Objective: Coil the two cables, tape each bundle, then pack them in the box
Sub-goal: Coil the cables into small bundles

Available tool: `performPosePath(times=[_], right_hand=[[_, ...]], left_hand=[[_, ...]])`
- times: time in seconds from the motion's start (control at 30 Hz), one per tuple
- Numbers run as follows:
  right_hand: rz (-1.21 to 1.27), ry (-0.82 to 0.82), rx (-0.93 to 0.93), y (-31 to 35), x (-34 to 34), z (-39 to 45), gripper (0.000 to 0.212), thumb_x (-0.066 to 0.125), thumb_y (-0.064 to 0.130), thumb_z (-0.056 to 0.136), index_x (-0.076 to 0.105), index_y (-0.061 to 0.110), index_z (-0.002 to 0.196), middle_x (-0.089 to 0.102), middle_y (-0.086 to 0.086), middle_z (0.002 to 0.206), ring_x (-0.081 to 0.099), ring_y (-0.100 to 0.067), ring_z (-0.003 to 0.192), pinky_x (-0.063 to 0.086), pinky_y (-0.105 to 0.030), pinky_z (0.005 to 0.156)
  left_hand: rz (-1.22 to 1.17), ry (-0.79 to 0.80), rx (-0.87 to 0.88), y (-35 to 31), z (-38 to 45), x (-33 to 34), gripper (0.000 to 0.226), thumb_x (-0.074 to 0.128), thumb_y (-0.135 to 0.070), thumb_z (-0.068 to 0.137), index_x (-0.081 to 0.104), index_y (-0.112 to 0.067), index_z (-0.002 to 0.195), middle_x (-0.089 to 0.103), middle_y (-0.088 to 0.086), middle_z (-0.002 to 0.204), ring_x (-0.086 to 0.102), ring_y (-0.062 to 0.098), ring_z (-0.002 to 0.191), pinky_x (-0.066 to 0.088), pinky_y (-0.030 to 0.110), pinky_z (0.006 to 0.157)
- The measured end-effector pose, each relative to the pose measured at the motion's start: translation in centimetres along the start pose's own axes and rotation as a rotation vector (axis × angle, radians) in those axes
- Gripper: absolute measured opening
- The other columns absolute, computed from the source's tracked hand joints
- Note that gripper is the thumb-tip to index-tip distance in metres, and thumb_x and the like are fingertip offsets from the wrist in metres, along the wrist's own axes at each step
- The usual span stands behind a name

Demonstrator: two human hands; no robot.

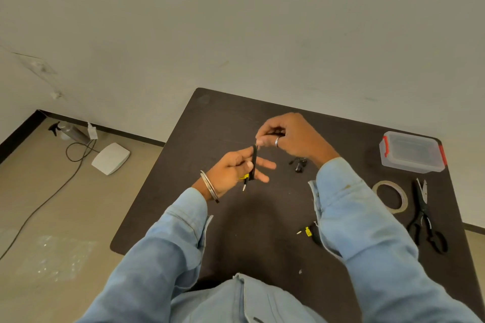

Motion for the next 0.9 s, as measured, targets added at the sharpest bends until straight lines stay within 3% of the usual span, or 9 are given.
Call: performPosePath(times=[0.1,0.27,0.37,0.5,0.6,0.7,0.77,0.83,0.9], right_hand=[[0.210,-0.132,0.062,-1.9,-0.4,0.3,0.005,0.075,0.015,0.080,0.072,0.017,0.083,0.071,-0.003,0.079,0.062,-0.005,0.067,0.053,-0.023,0.057],[0.464,-0.254,0.155,-4.6,2.9,-1.4,0.013,0.059,0.007,0.092,0.070,0.001,0.089,0.059,-0.006,0.063,0.045,-0.003,0.045,0.036,-0.019,0.044],[0.483,-0.142,0.231,-5.4,6.9,-2.9,0.017,0.053,0.007,0.096,0.068,0.004,0.102,0.067,-0.003,0.070,0.042,-0.005,0.044,0.035,-0.017,0.042],[0.210,0.119,0.226,-4.3,9.5,-4.4,0.025,0.051,0.006,0.096,0.062,0.007,0.118,0.070,-0.002,0.080,0.054,-0.002,0.052,0.046,-0.016,0.050],[-0.003,0.282,0.165,-2.5,9.1,-4.1,0.032,0.047,-0.007,0.089,0.061,0.004,0.116,0.067,-0.005,0.082,0.060,-0.001,0.063,0.053,-0.020,0.063],[-0.153,0.343,0.115,-1.1,8.0,-3.6,0.015,0.050,-0.002,0.090,0.063,0.000,0.097,0.067,-0.008,0.082,0.061,-0.010,0.067,0.052,-0.030,0.070],[-0.203,0.305,0.071,-0.3,6.6,-3.2,0.011,0.055,0.007,0.091,0.066,0.004,0.095,0.068,-0.005,0.079,0.059,-0.007,0.061,0.046,-0.020,0.063],[-0.104,0.254,0.098,0.0,5.0,-2.8,0.015,0.061,0.007,0.089,0.069,0.011,0.101,0.068,0.000,0.078,0.057,0.002,0.053,0.043,-0.009,0.055],[-0.068,0.197,0.081,0.2,3.1,-2.0,0.018,0.068,0.008,0.085,0.071,0.015,0.102,0.070,0.004,0.083,0.061,0.007,0.063,0.046,-0.008,0.062]], left_hand=[[-0.150,0.066,-0.015,-0.4,-0.2,0.6,0.053,0.055,-0.038,0.090,0.041,-0.009,0.132,0.072,0.003,0.097,0.067,0.013,0.070,0.053,0.030,0.083],[-0.403,-0.095,0.073,-1.6,0.0,-0.6,0.042,0.039,-0.017,0.095,0.041,0.002,0.132,0.062,0.000,0.074,0.052,0.008,0.054,0.054,0.029,0.077],[-0.432,-0.341,0.097,-1.0,0.2,-2.9,0.037,0.032,-0.006,0.099,0.040,0.003,0.134,0.066,0.000,0.077,0.059,0.011,0.058,0.055,0.028,0.076],[-0.228,-0.552,0.100,-0.2,-0.2,-5.0,0.033,0.033,0.000,0.099,0.040,-0.001,0.131,0.073,0.003,0.088,0.069,0.010,0.068,0.056,0.022,0.072],[-0.101,-0.539,0.086,0.0,-0.2,-4.4,0.025,0.034,0.002,0.098,0.045,-0.014,0.114,0.065,0.019,0.108,0.071,0.008,0.080,0.055,0.020,0.076],[0.038,-0.507,0.056,0.4,0.1,-3.9,0.024,0.035,0.003,0.098,0.042,-0.007,0.119,0.064,0.017,0.110,0.070,0.004,0.085,0.055,0.022,0.084],[0.250,-0.486,0.010,0.5,0.3,-4.1,0.018,0.038,0.004,0.097,0.047,-0.003,0.111,0.065,0.008,0.100,0.067,-0.004,0.080,0.052,0.016,0.084],[0.408,-0.409,-0.049,1.0,0.4,-3.9,0.011,0.041,0.003,0.096,0.049,0.000,0.101,0.065,0.000,0.089,0.063,-0.003,0.072,0.052,0.021,0.081],[0.346,-0.275,-0.085,1.3,0.3,-2.6,0.018,0.036,0.001,0.098,0.048,0.004,0.110,0.064,0.000,0.083,0.061,0.004,0.062,0.053,0.026,0.072]])
Point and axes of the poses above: each hand's wrist, its own z-axis towards the middle knuckle, its own x-axis out of the palm, y = z × x, the point moved 7 cm from there along z, towards the middle knuckle
